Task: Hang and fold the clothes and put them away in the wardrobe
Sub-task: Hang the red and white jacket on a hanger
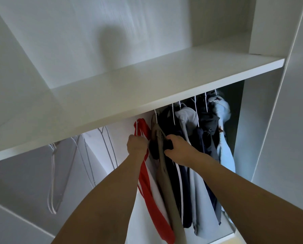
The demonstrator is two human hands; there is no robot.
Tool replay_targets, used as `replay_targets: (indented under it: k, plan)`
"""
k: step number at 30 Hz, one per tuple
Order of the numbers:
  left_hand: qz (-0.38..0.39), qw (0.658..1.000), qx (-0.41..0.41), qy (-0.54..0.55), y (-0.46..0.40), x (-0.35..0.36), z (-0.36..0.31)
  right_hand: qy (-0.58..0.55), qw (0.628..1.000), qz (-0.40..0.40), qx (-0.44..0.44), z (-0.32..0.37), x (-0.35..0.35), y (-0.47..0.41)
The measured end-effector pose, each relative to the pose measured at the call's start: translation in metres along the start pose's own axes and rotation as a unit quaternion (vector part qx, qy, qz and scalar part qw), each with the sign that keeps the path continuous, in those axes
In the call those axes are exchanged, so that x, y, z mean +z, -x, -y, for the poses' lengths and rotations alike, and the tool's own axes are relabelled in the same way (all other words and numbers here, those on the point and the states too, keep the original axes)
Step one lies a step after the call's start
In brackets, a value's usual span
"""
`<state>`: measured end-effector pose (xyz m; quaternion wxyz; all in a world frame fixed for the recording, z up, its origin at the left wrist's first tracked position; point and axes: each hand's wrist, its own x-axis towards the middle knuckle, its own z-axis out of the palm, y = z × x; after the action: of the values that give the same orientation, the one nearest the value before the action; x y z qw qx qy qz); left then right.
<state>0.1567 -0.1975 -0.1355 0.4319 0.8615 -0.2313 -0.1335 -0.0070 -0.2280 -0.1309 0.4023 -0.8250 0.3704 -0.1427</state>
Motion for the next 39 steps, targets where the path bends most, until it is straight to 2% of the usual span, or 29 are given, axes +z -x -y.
replay_targets:
  k: [10, 15, 19, 22, 25, 27, 29, 31, 34, 39]
  plan:
    - [0.024, 0.999, 0.024, -0.015, 0.001, 0.018, -0.007, 0.005, 1.0, -0.006, 0.004, -0.007, 0.007, -0.004]
    - [0.059, 0.998, 0.004, -0.02, -0.005, 0.021, -0.013, 0.006, 1.0, -0.013, 0.001, -0.011, 0.006, -0.007]
    - [0.125, 0.992, -0.023, 0.01, -0.011, 0.021, -0.011, 0.015, 1.0, -0.014, 0.01, -0.015, 0.007, -0.008]
    - [0.111, 0.993, -0.025, -0.014, -0.001, 0.019, -0.005, 0.026, 0.999, -0.016, 0.017, -0.019, 0.009, -0.005]
    - [-0.015, 0.98, 0.085, -0.182, 0.013, 0.02, 0.007, 0.03, 0.998, -0.046, 0.012, -0.024, 0.007, 0.003]
    - [-0.086, 0.943, 0.2, -0.252, 0.025, 0.021, 0.012, 0.044, 0.996, -0.077, 0.014, -0.031, 0.004, 0.01]
    - [-0.112, 0.901, 0.315, -0.275, 0.033, 0.028, 0.016, 0.068, 0.992, -0.106, 0.021, -0.038, -0.002, 0.02]
    - [-0.086, 0.869, 0.4, -0.277, 0.043, 0.036, 0.016, 0.092, 0.987, -0.126, 0.029, -0.047, -0.009, 0.032]
    - [-0.035, 0.832, 0.484, -0.27, 0.068, 0.054, 0.015, 0.114, 0.983, -0.138, 0.044, -0.063, -0.021, 0.055]
    - [0.029, 0.806, 0.527, -0.268, 0.122, 0.097, 0.016, 0.171, 0.971, -0.133, 0.103, -0.095, -0.047, 0.115]
